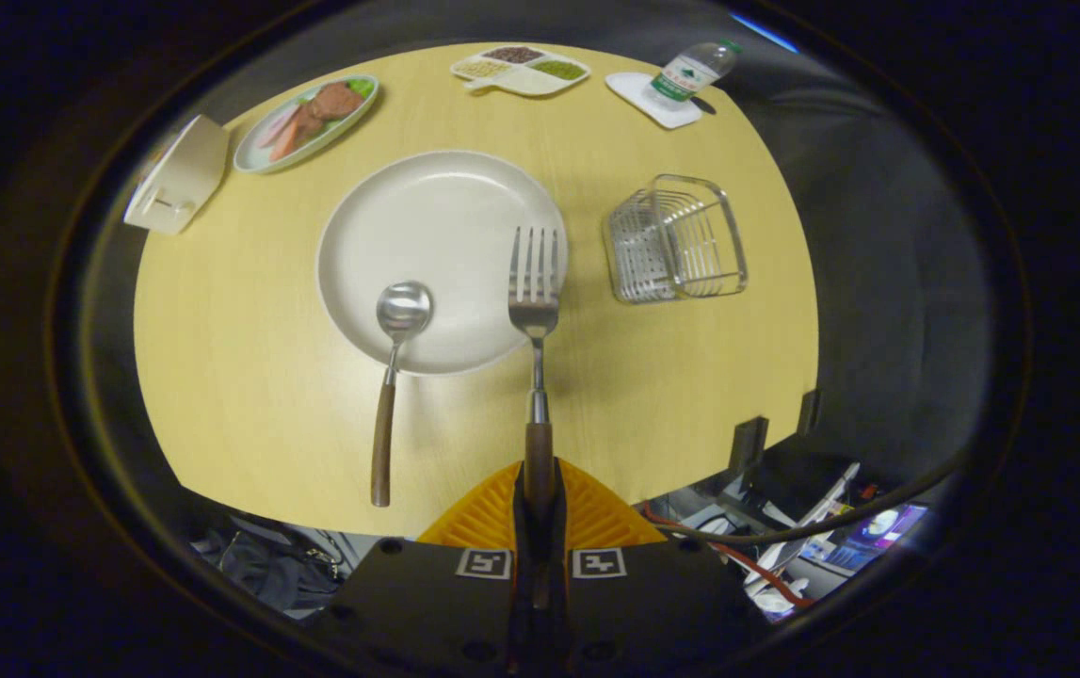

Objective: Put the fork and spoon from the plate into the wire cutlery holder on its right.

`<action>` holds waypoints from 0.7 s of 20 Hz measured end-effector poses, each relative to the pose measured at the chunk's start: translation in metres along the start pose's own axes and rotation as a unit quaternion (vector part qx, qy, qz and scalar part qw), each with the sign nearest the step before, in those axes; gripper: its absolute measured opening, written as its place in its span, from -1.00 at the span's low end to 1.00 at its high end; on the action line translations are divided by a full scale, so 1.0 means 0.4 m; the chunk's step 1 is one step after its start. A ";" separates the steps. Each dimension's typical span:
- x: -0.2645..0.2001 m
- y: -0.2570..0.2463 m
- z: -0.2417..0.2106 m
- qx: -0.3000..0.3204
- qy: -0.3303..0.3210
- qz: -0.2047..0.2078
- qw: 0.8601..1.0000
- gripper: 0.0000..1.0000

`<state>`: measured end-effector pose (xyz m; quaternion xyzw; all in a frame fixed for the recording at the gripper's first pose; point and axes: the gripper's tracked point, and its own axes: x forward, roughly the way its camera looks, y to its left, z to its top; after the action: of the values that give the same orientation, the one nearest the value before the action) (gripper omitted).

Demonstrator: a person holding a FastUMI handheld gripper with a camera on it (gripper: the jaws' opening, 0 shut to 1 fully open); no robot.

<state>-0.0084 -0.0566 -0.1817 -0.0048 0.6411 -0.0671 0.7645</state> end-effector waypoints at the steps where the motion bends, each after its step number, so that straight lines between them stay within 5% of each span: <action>1: -0.016 -0.019 0.003 0.008 0.007 0.003 1.000 -0.80; 14: 0.027 -0.200 0.108 0.089 0.085 0.027 0.992 -0.81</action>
<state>0.0280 -0.1403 -0.1771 0.0865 0.6950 -0.1031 0.7063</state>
